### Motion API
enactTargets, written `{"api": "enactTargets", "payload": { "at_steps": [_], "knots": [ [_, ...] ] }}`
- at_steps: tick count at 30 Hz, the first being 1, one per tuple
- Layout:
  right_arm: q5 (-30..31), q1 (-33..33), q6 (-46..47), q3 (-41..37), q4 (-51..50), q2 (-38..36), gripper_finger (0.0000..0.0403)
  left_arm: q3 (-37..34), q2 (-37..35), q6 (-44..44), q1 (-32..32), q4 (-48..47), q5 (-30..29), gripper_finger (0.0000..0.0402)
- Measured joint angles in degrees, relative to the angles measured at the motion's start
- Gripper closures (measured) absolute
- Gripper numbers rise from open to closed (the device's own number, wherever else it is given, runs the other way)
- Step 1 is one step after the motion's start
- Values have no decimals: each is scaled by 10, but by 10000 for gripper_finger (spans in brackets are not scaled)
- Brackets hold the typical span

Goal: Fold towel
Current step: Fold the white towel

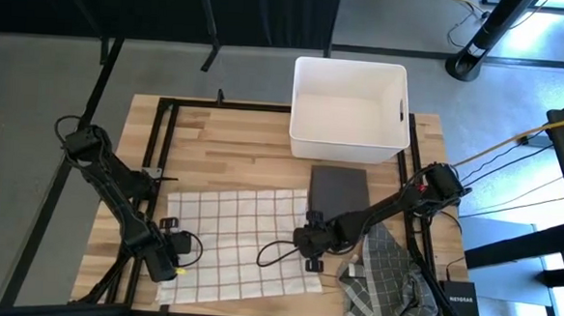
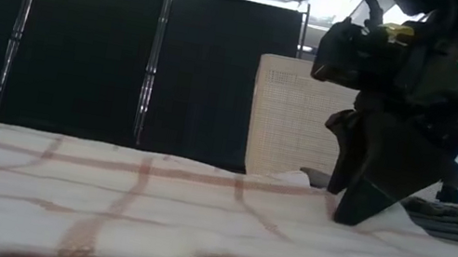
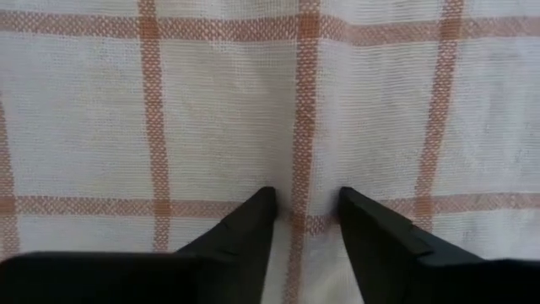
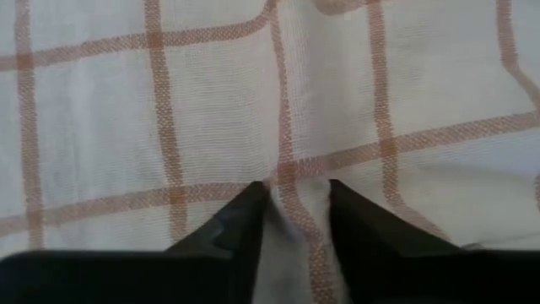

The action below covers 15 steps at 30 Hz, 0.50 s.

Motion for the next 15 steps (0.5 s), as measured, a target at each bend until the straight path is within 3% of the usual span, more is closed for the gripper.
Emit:
{"api": "enactTargets", "payload": {
  "at_steps": [5,8,11,15],
  "knots": [
    [-2,0,3,0,5,1,331,0,0,-5,-5,7,-6,317],
    [-4,0,5,0,7,1,345,0,0,-7,-5,8,-16,322],
    [-10,0,6,-1,13,1,334,0,0,-12,-5,10,-18,305],
    [-35,0,11,-2,23,1,283,0,0,-20,-5,18,-21,258]
  ]
}}
